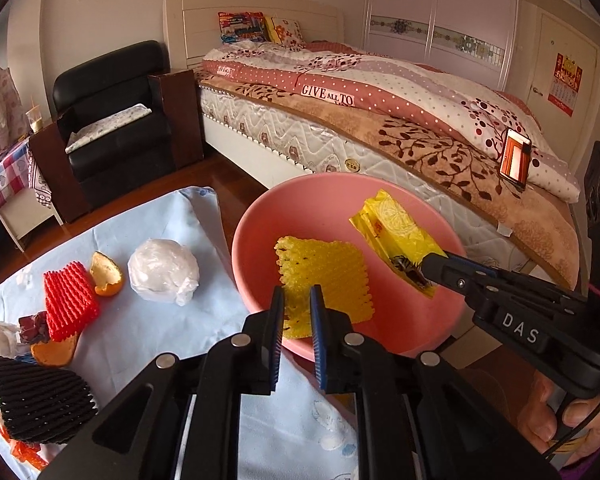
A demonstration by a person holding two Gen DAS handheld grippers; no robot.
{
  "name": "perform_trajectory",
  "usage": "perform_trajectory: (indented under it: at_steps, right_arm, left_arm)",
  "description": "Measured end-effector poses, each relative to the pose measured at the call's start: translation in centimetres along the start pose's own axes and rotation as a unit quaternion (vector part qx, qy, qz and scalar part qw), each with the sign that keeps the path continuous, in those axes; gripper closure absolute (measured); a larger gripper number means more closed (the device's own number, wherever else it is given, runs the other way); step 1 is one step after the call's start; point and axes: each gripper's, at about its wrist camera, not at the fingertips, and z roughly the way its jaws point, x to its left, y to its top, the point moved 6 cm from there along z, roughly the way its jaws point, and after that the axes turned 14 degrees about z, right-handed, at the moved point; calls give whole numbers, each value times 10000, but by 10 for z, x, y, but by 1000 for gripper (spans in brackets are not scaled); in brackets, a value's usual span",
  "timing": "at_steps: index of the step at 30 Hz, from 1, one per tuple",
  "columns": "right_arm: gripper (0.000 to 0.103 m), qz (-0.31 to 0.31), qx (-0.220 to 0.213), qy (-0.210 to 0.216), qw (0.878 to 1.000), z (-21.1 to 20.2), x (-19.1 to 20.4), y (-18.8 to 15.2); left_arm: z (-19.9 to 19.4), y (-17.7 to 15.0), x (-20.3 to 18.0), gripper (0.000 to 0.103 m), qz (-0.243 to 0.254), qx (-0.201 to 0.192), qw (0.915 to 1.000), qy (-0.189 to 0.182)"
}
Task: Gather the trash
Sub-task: 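Carry the yellow bag into the bucket while the left drops the yellow net in, then open the right gripper over the bucket and return both tools to the table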
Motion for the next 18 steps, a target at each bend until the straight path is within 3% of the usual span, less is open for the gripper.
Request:
perform_trajectory:
  at_steps: [2,4,5,6,11,18]
  right_arm:
    - [93,25,3,-48,10000,3,-1,-1]
    - [93,49,-2,-87,10000,4,-2,0]
    - [93,56,-4,-109,9999,5,-3,0]
    - [92,58,-4,-139,9999,5,-3,-1]
    - [92,91,41,-235,9997,9,-4,-2]
    - [74,61,27,-202,9998,8,0,-4]
  left_arm:
    - [2,1,0,86,-47,-17,10000,-11]
    - [1,1,2,71,-135,-65,9999,-81]
    - [-1,1,4,57,-175,-85,9998,-54]
    - [-2,2,5,51,-213,-127,9997,-26]
    - [-9,2,11,47,-328,-235,9991,-90]
    - [-19,3,19,47,-472,-361,9982,-81]
